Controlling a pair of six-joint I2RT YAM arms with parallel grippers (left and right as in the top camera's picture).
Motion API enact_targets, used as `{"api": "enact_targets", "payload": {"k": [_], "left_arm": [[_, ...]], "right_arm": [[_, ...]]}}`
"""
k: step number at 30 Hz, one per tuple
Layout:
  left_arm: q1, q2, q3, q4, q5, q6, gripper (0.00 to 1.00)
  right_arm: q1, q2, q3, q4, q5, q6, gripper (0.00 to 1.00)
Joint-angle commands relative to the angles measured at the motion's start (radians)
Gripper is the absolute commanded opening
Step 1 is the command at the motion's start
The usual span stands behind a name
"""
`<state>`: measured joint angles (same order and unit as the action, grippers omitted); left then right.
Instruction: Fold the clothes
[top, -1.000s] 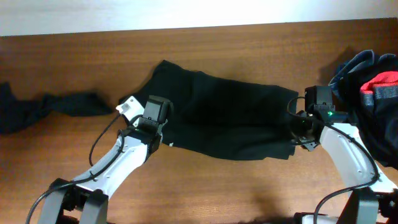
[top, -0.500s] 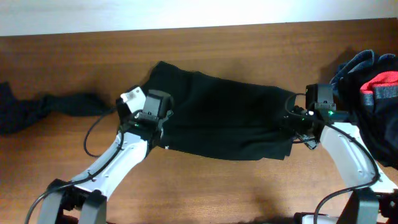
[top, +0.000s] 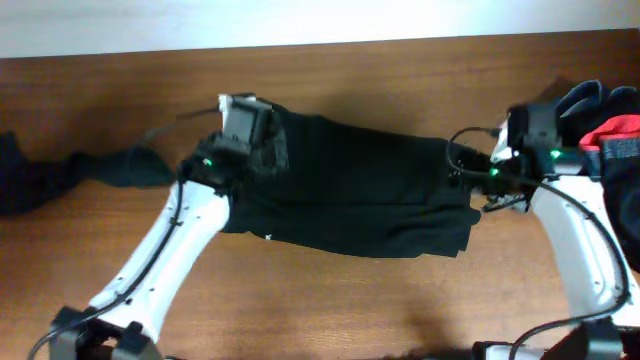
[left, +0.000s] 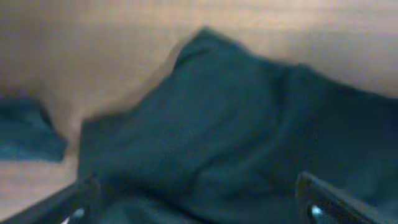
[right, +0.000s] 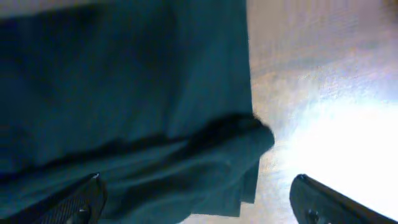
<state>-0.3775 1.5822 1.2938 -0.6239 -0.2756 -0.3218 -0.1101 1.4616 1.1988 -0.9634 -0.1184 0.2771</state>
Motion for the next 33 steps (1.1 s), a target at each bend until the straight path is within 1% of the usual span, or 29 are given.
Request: {"api": "enact_targets", "payload": {"k": [1,4,9,14,18,21,24,26,28,33], "left_arm": [[0.031,0.007,0.137,-0.072,0.105,0.161,0.99],[0.060,0.010,0.225,-0.127,0.132,0.208,0.99],[0.111,0.063,0.331,-0.131,0.138,0.262,0.99],[0.145,0.236,0.475,-0.116,0.167,0.294,0.99],[0.146,0.391,0.591,-0.090,0.168,0.314,0.99],[0.146,0.463,0.629,-0.056,0.168,0.323,0.99],[0.146,0.518,0.631,0.017,0.168,0.370,0.95],[0.146,0.551,0.631,0.065,0.173,0.402,0.94],[0.146,0.584,0.631,0.103,0.175,0.424,0.94],[0.146,0.668,0.631,0.147,0.175,0.429,0.94]], "right_arm": [[0.005,0.000,0.117,-0.011,-0.022,-0.083,0.99],[0.005,0.002,0.179,-0.005,-0.029,-0.082,0.99],[0.005,0.045,0.253,0.018,-0.032,-0.083,0.99],[0.013,0.169,0.322,0.050,-0.059,-0.136,0.99],[0.032,0.293,0.358,0.103,-0.062,-0.135,0.99],[0.046,0.360,0.359,0.144,-0.053,-0.135,0.99],[0.054,0.417,0.359,0.183,-0.051,-0.130,0.99],[0.054,0.446,0.359,0.200,-0.050,-0.115,0.99],[0.054,0.462,0.358,0.206,-0.042,-0.115,0.99],[0.060,0.477,0.357,0.203,0.036,-0.116,0.99]]}}
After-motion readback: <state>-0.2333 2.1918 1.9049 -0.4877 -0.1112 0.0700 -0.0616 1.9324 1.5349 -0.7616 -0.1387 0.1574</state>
